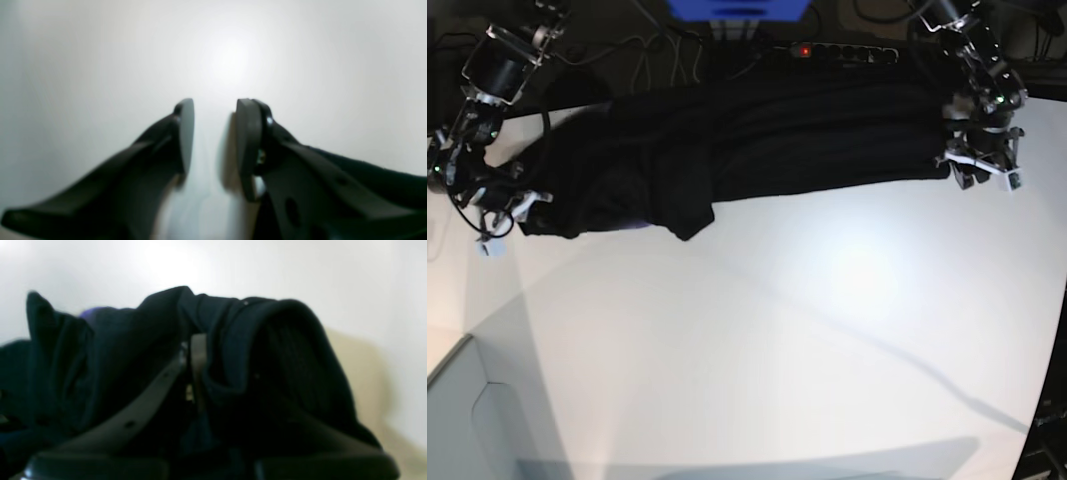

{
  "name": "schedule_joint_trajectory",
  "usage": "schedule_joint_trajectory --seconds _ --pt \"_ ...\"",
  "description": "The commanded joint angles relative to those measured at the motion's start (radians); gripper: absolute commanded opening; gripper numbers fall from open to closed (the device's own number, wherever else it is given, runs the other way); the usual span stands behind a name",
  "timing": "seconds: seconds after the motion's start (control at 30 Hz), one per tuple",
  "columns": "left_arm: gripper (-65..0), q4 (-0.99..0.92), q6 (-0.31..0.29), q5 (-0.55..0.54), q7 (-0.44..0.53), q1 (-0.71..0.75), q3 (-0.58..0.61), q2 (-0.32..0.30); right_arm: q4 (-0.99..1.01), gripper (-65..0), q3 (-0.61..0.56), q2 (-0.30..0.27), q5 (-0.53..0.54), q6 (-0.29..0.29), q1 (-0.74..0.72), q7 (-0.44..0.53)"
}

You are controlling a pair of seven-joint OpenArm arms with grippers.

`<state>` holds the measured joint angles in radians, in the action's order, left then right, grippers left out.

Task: Fold the T-shirt properly
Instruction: 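Drag the shirt end with the right gripper toward the table front, then move the left gripper to the shirt's other end and grasp it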

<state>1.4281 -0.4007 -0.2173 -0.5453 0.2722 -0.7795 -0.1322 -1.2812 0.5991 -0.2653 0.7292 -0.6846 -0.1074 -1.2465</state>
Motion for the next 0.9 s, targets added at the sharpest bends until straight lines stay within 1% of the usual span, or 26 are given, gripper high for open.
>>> schedule_joint_trajectory --seconds 0.0,0.17,0.37,0.43,0.5,0.6,0.7,0.77,0.87 --pt "-44.2 0.017 0.004 0.017 -0.054 0.017 -0.001 0.001 -0.010 -60.9 0.003 -0.016 0.019 -0.014 -0.018 0.035" --pt "-44.2 0.052 0.004 0.017 -0.054 0.026 -0.002 0.003 0.041 -60.9 -0.011 -0.016 0.019 -0.014 -0.053 0.107" --pt "-44.2 0.055 0.000 0.015 -0.054 0.039 -0.002 0.007 0.120 -60.9 -0.017 -0.016 0.019 -0.014 -0.094 0.159" --pt "-44.0 0.061 0.000 -0.006 -0.054 0.052 -0.004 0.012 0.122 -60.9 -0.017 -0.016 0.019 -0.014 -0.102 0.162" --pt "-41.1 0.083 0.000 -0.057 -0.074 0.071 -0.021 0.010 0.122 -60.8 -0.017 -0.005 0.019 -0.014 -0.105 0.162" --pt "-28.9 0.138 -0.002 -0.158 -0.161 0.086 -0.074 0.006 0.117 -60.8 -0.017 0.004 0.019 -0.014 -0.108 0.162" --pt "-19.8 0.188 -0.004 -0.221 -0.238 0.089 -0.119 -0.013 0.122 -60.8 -0.018 0.010 0.019 -0.014 -0.119 0.162" --pt "-18.2 0.216 -0.004 -0.267 -0.267 0.114 -0.142 -0.024 0.122 -60.8 -0.031 0.021 0.019 -0.014 -0.119 0.162" --pt "-18.3 0.254 -0.004 -0.328 -0.284 0.152 -0.177 -0.025 0.119 -60.8 -0.046 0.025 0.019 -0.014 -0.120 0.162"
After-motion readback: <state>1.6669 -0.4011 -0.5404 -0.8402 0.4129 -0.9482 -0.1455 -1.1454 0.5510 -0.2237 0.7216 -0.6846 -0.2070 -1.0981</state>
